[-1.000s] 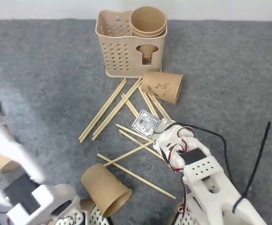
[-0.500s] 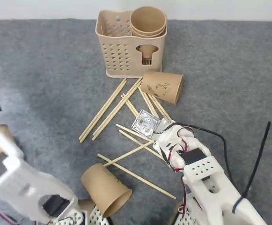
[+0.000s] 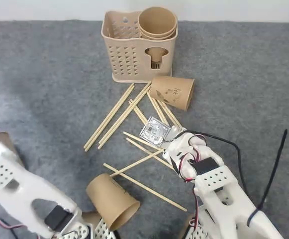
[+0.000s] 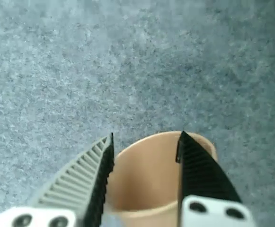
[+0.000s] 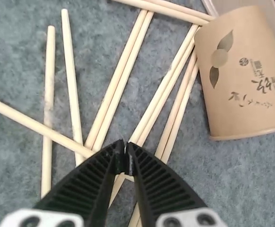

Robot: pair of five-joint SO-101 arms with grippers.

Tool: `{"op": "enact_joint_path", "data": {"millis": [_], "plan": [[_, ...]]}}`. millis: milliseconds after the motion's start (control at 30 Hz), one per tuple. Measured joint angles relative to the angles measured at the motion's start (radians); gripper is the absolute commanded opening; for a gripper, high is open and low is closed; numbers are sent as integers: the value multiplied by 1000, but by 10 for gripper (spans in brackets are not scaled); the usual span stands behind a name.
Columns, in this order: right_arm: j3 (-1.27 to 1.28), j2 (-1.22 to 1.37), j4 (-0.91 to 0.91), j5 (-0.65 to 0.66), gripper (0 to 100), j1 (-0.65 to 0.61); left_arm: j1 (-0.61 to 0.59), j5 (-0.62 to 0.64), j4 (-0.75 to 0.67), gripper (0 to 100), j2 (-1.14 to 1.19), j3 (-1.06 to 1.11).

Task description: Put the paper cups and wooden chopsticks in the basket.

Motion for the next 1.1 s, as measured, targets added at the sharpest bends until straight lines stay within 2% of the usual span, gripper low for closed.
{"op": "enact_joint_path", "data": {"millis": [300,733,900,1100], "plan": [[0,0,0,0,9,0,2,-52,0,264,-302,379],[0,0,0,0,9,0,-6,-87,0,265,-368,473],[0,0,0,0,9,0,-18,-87,0,269,-482,516],[0,0,0,0,9,0,-17,-87,0,307,-632,692]]}}
